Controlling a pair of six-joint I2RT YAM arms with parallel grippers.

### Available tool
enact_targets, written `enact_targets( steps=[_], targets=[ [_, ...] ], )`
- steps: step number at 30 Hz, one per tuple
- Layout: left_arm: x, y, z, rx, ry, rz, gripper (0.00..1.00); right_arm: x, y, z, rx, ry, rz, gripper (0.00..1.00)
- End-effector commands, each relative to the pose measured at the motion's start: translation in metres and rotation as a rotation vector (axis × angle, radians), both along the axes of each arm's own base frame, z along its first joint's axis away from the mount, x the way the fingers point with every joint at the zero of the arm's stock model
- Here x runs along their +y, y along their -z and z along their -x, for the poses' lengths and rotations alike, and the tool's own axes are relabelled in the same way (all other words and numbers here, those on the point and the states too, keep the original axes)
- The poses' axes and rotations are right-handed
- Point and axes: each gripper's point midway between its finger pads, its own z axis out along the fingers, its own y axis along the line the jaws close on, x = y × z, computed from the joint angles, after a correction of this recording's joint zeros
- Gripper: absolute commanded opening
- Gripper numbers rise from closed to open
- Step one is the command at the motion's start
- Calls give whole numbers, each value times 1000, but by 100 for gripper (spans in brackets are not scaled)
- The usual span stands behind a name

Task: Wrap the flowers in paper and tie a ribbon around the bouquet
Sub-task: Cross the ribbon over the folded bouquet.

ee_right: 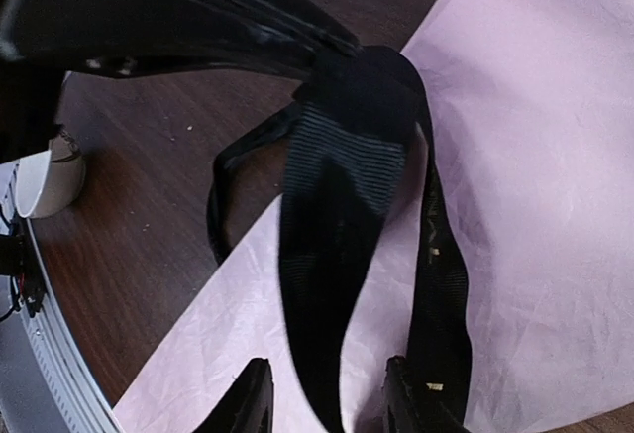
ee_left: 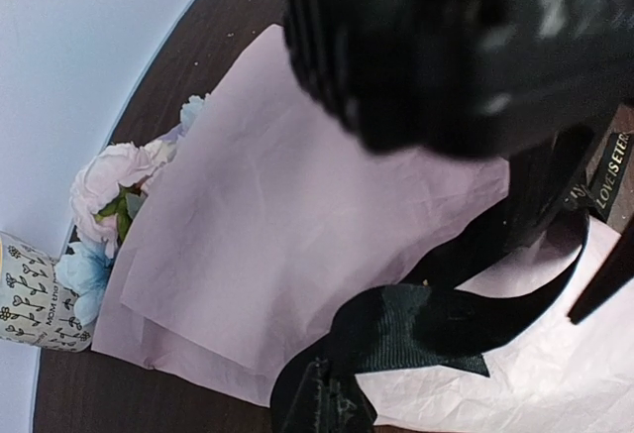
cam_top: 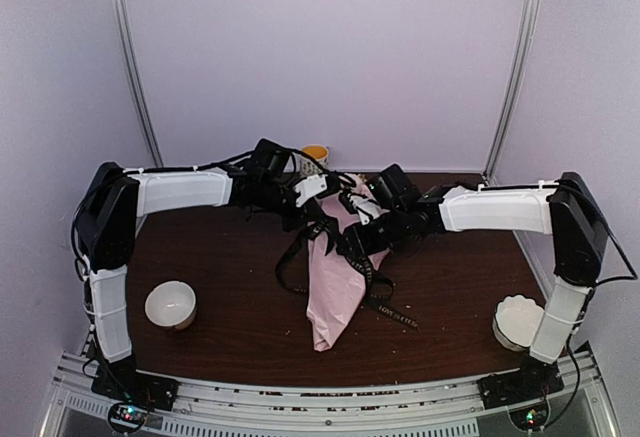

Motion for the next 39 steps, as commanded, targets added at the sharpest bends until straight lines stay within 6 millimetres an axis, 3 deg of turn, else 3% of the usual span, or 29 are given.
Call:
enact_targets(
  steps=[1, 6, 9, 11, 18, 23, 28, 32, 39],
  targets=[
    [-2, -5, -8, -9, -15, 31, 0, 6, 14, -8, -31, 19, 44, 38],
    [0, -7, -11, -6, -26, 42, 0, 9, 27, 2, -13, -9, 71, 34],
    [2, -7, -15, -4, -35, 45, 0, 8, 23, 7, -6, -20, 52, 9],
    [4, -6, -15, -3, -41, 41, 0, 6, 15, 10, -15, -22, 36, 0],
    [12, 4, -22, -19, -95, -2, 0, -10, -13, 1, -42, 66, -13, 0],
    [14, 8, -19, -8, -94, -8, 0, -15, -22, -14, 54, 138, -155, 0],
    [11, 9, -16, 6, -83, 7, 0, -42, -7, -42, 89, 302, -129, 1],
    [7, 9, -14, 13, -73, 18, 0, -69, 9, -67, 61, 425, 31, 4],
    [-2, 16, -9, 38, -61, 19, 0, -90, 27, -91, 26, 520, 222, 22]
  ],
)
